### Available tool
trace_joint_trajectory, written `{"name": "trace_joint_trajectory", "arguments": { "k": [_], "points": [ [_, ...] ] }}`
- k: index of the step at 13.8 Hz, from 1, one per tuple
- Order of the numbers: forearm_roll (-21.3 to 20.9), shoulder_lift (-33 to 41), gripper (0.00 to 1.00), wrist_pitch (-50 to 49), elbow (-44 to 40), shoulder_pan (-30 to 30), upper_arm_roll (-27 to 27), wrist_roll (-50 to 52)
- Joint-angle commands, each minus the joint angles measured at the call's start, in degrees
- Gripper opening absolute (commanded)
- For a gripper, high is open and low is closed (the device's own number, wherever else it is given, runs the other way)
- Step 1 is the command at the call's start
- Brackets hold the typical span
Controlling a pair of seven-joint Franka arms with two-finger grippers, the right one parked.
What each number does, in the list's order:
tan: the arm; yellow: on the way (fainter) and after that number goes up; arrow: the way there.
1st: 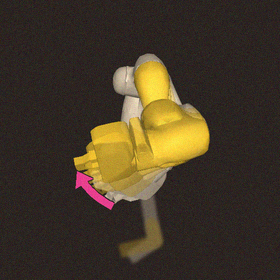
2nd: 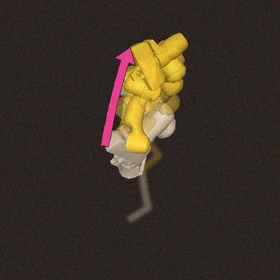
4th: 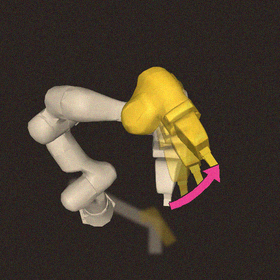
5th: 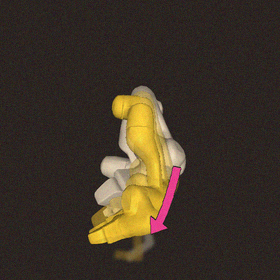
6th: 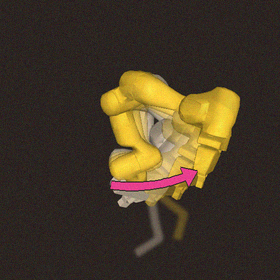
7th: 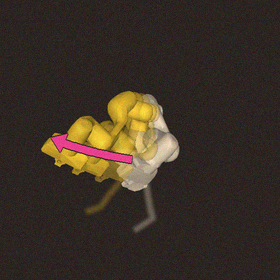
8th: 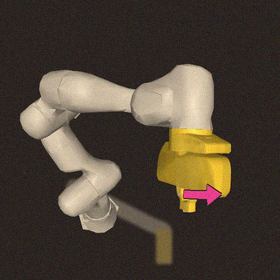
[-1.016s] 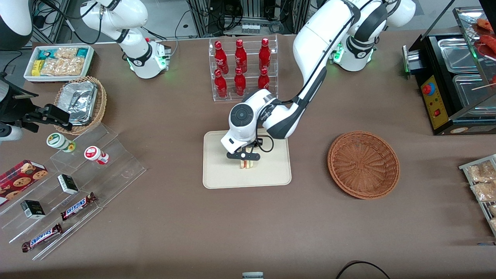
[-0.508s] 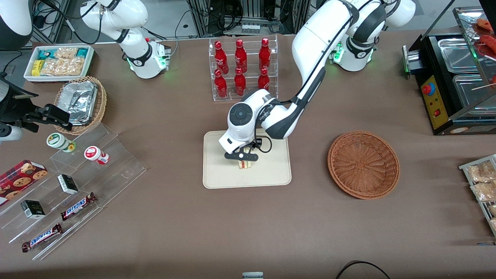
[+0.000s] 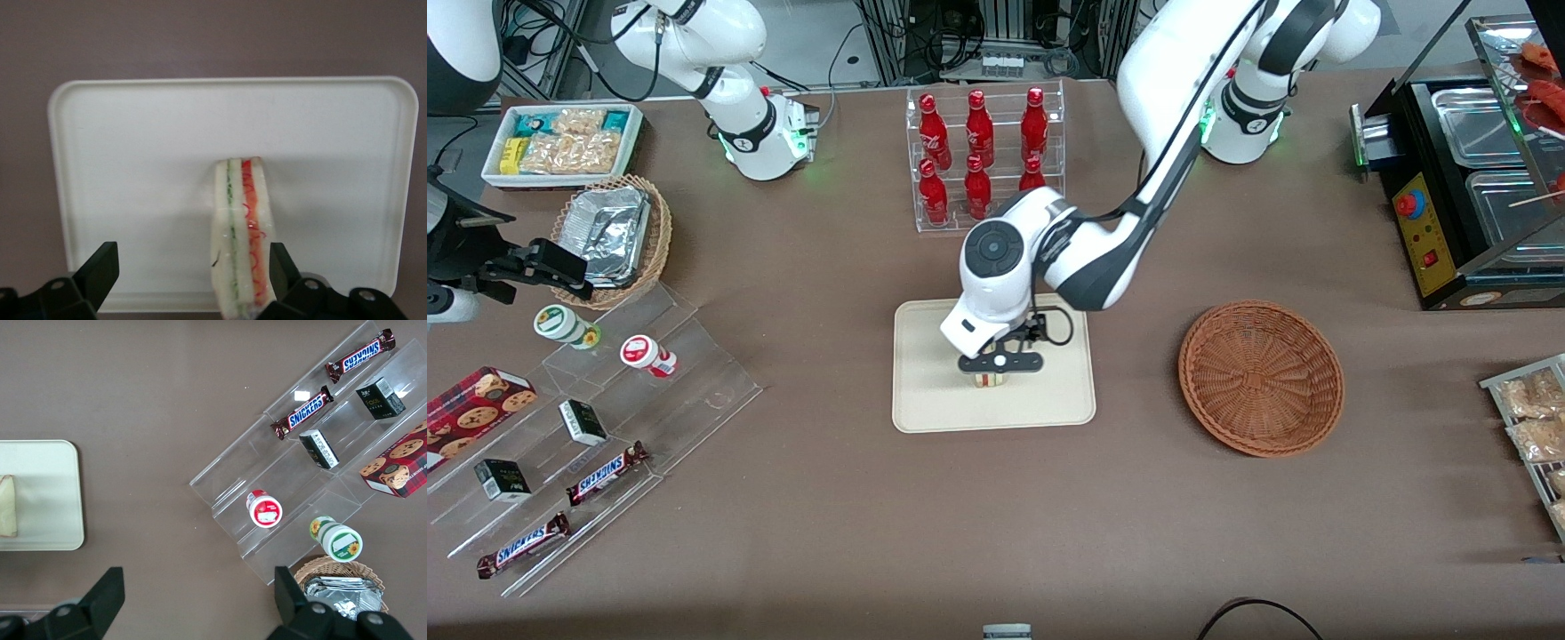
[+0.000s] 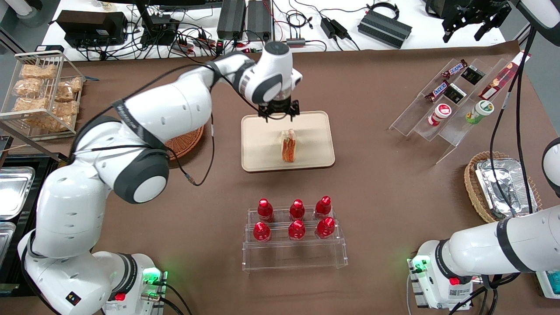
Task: Place sandwich from basket to tray
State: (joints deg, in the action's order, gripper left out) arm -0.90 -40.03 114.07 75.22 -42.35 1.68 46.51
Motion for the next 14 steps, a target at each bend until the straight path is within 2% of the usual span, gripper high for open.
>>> {"name": "trace_joint_trajectory", "arguments": {
  "k": [1,6,9,14],
  "points": [
    [0.55,7.76,0.99,-5.42,3.17,-0.36,-4.65,1.30],
    [-0.15,21.11,0.99,-10.17,12.83,-0.36,-12.56,-0.36],
    [0.55,28.68,0.99,-14.82,16.70,-0.36,-19.14,-10.53],
    [0.64,35.72,0.99,-21.25,17.59,-0.36,-28.11,-21.27]
  ]
}}
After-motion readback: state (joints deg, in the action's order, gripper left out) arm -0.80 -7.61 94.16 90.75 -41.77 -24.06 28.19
